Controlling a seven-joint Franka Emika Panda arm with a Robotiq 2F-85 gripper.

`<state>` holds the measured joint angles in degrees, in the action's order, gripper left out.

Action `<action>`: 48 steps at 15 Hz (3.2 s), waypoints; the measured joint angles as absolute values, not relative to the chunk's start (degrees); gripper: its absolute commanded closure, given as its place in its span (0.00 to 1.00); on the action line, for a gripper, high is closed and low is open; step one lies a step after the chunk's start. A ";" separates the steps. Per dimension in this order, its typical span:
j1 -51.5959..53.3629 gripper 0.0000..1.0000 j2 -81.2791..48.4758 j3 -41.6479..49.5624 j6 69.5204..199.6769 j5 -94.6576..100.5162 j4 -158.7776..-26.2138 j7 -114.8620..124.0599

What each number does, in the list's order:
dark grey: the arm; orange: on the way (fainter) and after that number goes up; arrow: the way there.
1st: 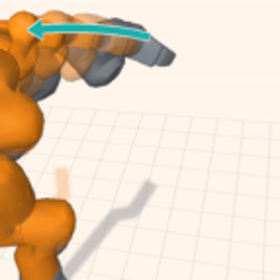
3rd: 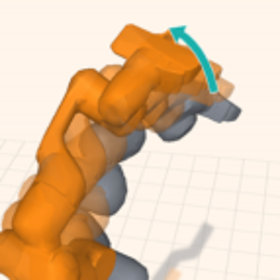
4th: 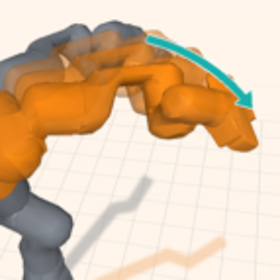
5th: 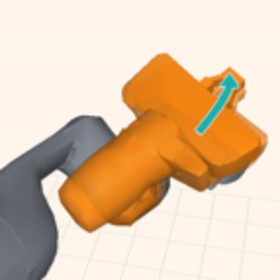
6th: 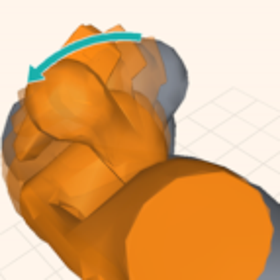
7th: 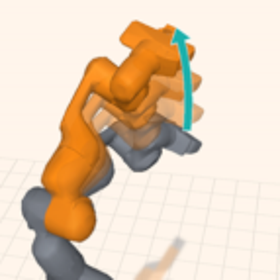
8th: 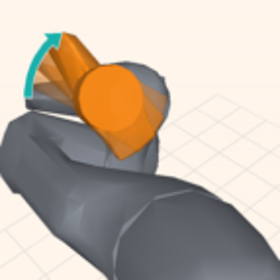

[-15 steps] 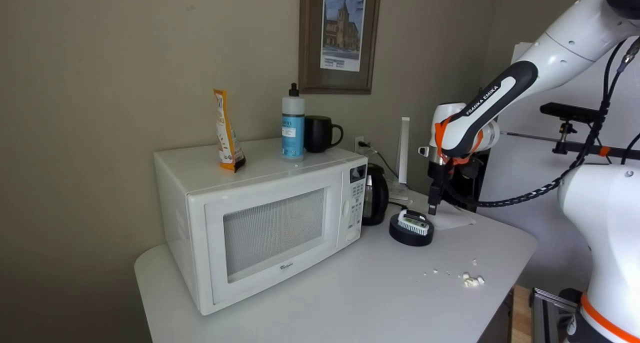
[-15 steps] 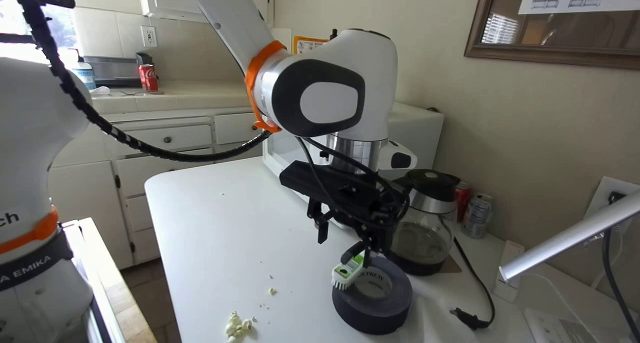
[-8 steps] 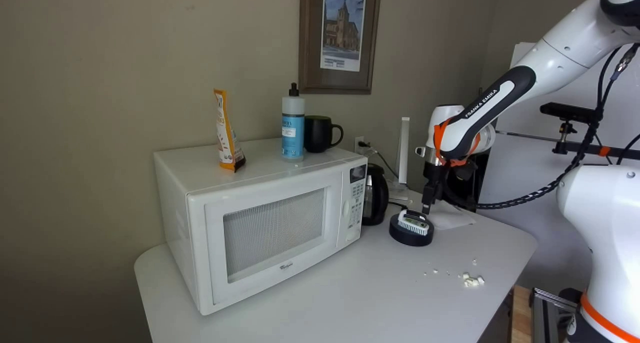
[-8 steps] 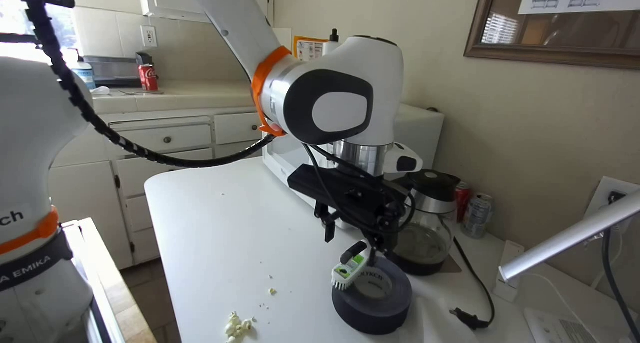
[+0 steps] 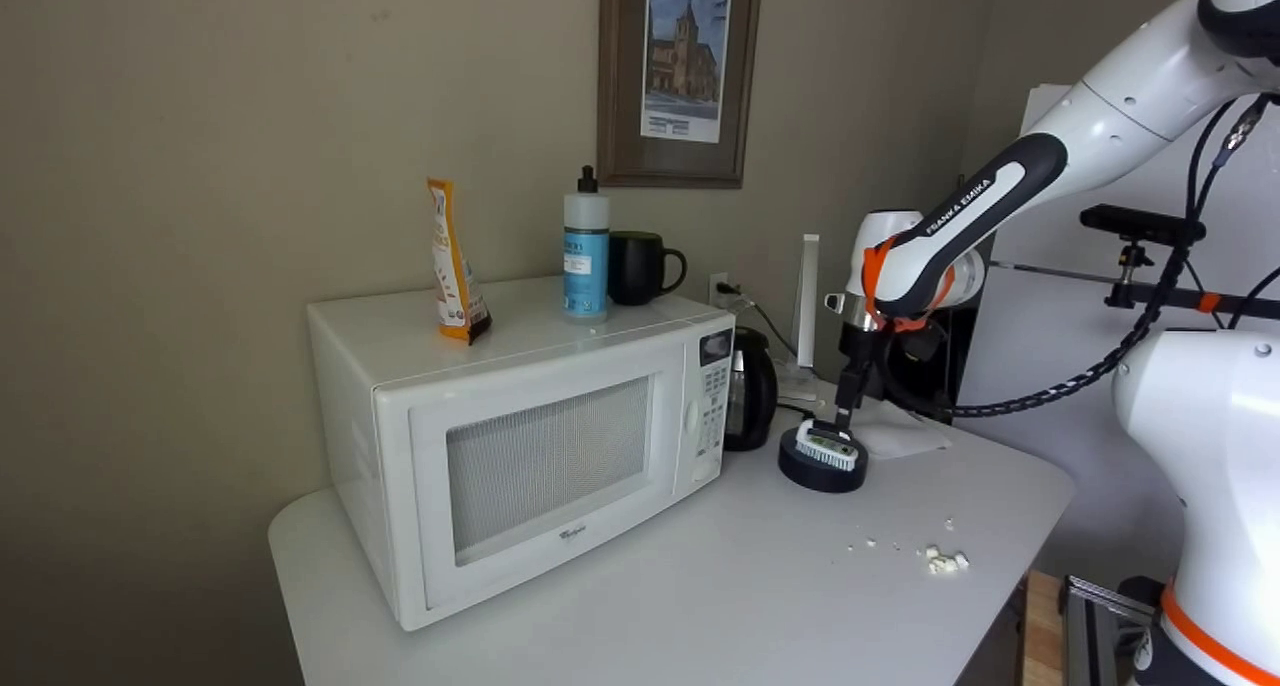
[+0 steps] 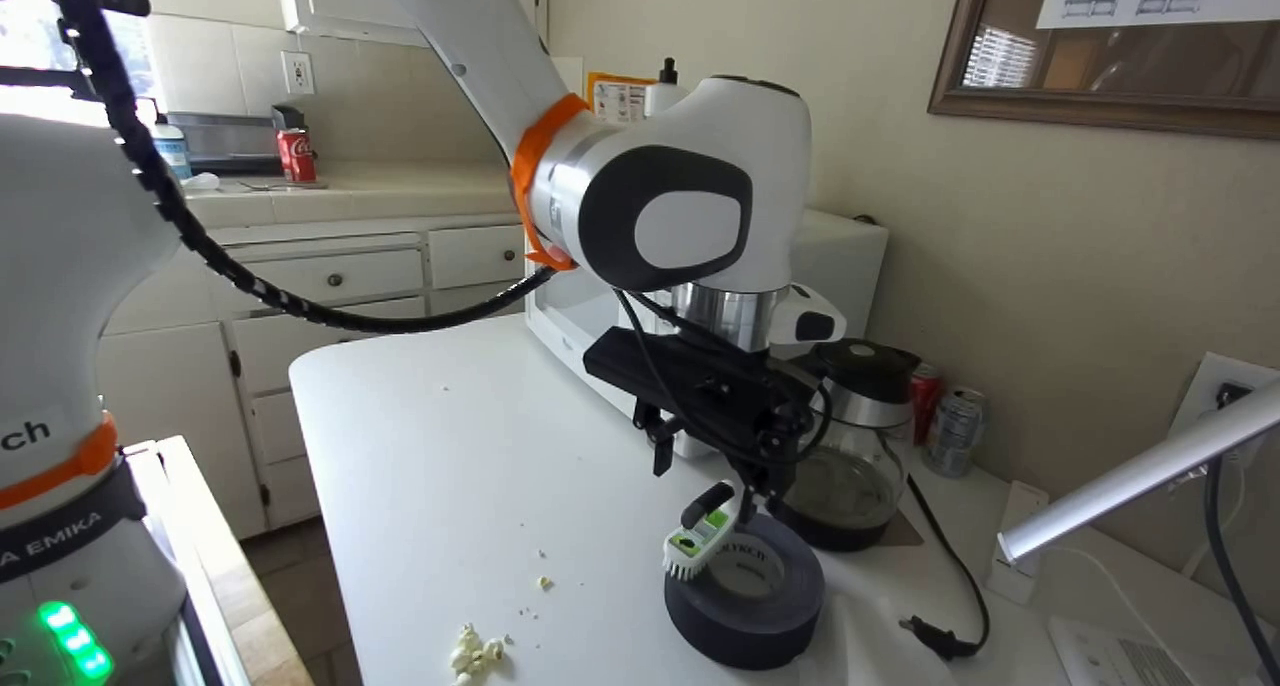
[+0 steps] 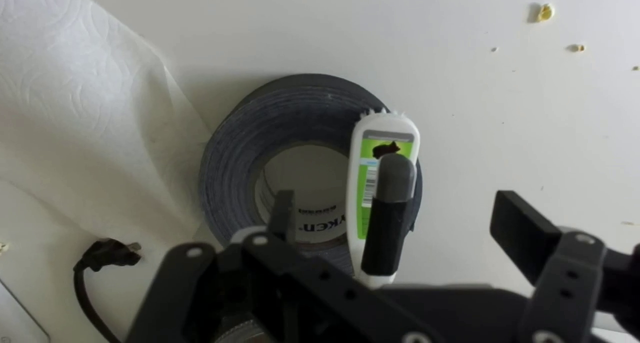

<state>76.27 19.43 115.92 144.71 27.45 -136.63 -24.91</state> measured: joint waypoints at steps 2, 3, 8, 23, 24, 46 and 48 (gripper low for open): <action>77.36 0.00 20.57 116.53 144.28 28.74 -135.98 -23.74; 77.42 0.02 21.56 116.36 143.79 30.63 -135.58 -21.78; 79.62 0.05 26.64 117.94 142.74 38.23 -133.76 -13.83; 85.03 0.69 38.93 122.38 137.07 47.68 -126.34 -5.40; 85.01 0.77 39.00 122.42 137.07 48.26 -126.30 -4.74; 47.88 0.82 34.09 106.71 140.43 54.40 -142.26 -4.58; 45.64 0.82 33.24 106.50 140.22 54.11 -143.45 -4.30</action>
<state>45.64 33.24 106.50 140.22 54.11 -143.45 -4.30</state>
